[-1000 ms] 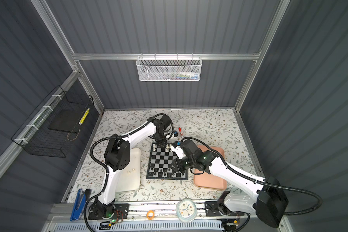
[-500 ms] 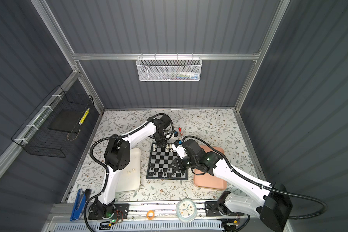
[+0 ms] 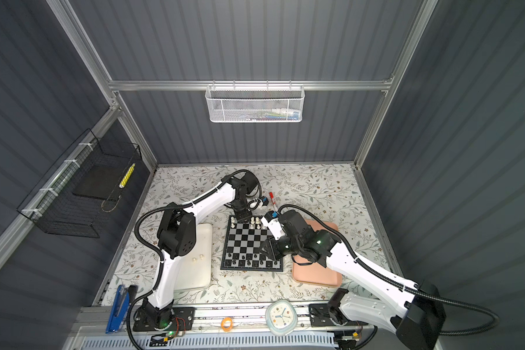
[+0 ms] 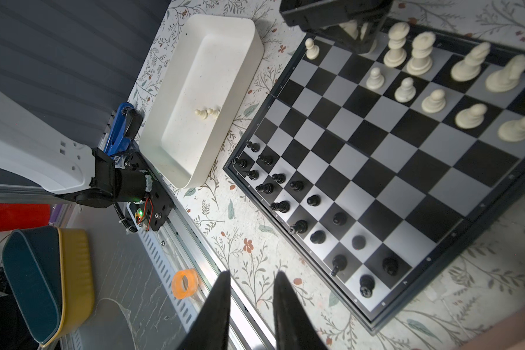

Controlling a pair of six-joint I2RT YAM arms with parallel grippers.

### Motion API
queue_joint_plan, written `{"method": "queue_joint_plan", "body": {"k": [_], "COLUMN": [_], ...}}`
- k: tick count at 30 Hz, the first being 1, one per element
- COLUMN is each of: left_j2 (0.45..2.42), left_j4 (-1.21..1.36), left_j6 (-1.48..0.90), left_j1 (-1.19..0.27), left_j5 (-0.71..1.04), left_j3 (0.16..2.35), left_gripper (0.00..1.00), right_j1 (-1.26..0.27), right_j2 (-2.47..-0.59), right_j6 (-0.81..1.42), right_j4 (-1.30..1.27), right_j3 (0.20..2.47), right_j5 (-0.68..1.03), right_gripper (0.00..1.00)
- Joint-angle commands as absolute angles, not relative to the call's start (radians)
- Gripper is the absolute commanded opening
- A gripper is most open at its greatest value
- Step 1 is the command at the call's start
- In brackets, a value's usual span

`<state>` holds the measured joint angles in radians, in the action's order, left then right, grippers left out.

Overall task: Set up the chess pieces on the board
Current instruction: 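Open the left gripper to release the white pawn on the board, then raise the left gripper and move it back over the white tray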

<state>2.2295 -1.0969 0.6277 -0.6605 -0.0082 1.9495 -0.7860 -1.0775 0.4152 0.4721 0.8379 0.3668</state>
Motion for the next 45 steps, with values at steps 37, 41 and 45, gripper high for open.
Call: {"method": "queue_joint_plan", "body": {"k": [37,41,45], "left_j2": [1.609,1.544,1.514], "left_j4": [-1.125,-1.099,-1.087], "left_j6": [0.579,0.592,0.596], "left_j1": [-0.408,-0.351,-0.312], "left_j5": [0.022,0.025,0.057], "left_j3": [1.406,1.285,1.214], "left_gripper": [0.39,0.41,0.44], "right_j1": [-0.794,-0.812,-0.832], "right_j2": [-1.210,-1.266,-1.296], "right_j6": [0.386,0.379,0.381], "right_j4": [0.453,0.442,0.422], "right_j3": [0.946,0.962,0.963], "right_j5": [0.556,0.555,0.550], "right_gripper": [0.26,0.26,0.26]}}
